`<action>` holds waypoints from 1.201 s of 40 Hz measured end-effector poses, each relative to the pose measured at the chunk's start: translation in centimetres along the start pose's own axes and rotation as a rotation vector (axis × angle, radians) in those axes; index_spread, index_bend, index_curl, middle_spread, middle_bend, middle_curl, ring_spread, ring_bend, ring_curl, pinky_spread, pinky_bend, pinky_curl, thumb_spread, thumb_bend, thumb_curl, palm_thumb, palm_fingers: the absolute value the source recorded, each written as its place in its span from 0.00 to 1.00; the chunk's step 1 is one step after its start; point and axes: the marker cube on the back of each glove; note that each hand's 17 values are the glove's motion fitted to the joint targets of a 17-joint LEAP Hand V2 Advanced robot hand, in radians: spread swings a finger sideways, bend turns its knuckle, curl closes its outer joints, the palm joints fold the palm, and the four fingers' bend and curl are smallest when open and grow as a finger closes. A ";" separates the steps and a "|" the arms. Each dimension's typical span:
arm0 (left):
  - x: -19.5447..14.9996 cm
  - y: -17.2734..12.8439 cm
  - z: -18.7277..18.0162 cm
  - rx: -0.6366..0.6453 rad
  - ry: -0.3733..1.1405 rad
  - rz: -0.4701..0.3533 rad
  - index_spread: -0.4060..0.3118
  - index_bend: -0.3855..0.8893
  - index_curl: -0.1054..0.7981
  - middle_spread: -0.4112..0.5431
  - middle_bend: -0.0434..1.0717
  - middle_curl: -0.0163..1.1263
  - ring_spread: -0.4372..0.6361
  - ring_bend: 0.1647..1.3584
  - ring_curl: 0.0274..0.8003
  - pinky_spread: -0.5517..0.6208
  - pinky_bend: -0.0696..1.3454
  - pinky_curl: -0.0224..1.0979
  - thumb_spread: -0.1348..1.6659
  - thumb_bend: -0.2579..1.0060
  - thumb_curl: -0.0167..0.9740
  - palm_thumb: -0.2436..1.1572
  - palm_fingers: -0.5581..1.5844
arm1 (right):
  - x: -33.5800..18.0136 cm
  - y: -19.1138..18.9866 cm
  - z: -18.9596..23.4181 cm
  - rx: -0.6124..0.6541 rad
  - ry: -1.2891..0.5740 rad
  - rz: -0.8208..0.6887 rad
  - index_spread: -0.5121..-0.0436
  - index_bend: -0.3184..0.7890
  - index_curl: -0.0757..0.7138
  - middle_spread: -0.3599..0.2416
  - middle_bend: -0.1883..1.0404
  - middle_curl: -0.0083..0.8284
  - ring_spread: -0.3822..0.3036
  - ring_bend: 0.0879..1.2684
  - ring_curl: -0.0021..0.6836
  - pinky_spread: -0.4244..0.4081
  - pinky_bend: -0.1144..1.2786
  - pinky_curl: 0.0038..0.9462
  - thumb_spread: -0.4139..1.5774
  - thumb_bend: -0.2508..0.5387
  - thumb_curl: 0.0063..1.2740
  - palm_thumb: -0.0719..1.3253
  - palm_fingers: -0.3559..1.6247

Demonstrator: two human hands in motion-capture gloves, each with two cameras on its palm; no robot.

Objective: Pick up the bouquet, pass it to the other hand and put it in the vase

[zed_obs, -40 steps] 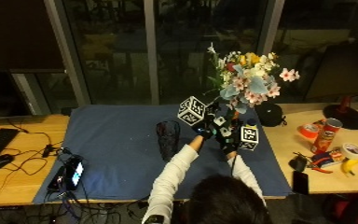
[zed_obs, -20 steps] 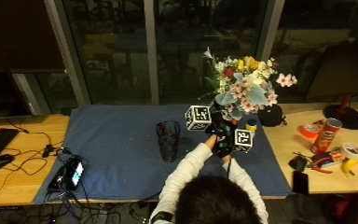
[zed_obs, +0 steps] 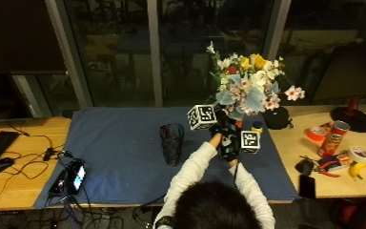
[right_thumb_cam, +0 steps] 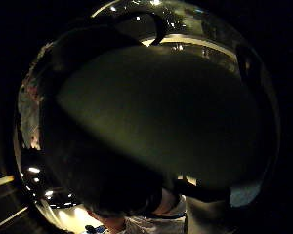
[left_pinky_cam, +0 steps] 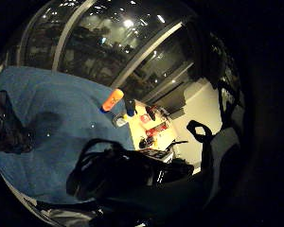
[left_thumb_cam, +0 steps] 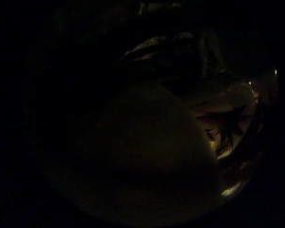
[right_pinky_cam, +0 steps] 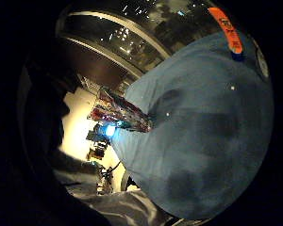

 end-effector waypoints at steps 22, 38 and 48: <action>2.5 -8.6 -11.5 0.342 -0.098 0.033 0.08 0.65 0.73 0.07 0.72 0.51 0.05 0.59 0.60 0.12 0.52 0.46 0.31 0.18 0.70 0.76 0.91 | -4.2 0.3 -1.4 -0.005 0.088 0.013 0.45 0.44 0.68 0.42 0.40 0.50 0.35 0.34 0.53 0.41 0.43 0.41 0.72 0.28 0.44 0.57 0.53; -0.6 -10.5 -19.3 0.453 -0.174 0.064 0.08 0.65 0.75 0.07 0.72 0.51 0.05 0.59 0.60 0.12 0.52 0.46 0.30 0.18 0.74 0.75 0.91 | -3.6 -0.1 -0.7 -0.024 0.157 -0.097 0.44 0.41 0.60 0.45 0.32 0.48 0.39 0.26 0.50 0.49 0.34 0.36 0.76 0.29 0.40 0.54 0.51; -5.1 -10.5 -20.8 0.453 -0.146 0.004 0.08 0.64 0.75 0.07 0.73 0.51 0.06 0.58 0.60 0.12 0.52 0.46 0.30 0.18 0.75 0.75 0.91 | -2.1 0.1 -0.3 -0.035 0.187 -0.016 0.43 0.41 0.56 0.47 0.30 0.47 0.41 0.23 0.50 0.52 0.33 0.36 0.77 0.29 0.38 0.54 0.49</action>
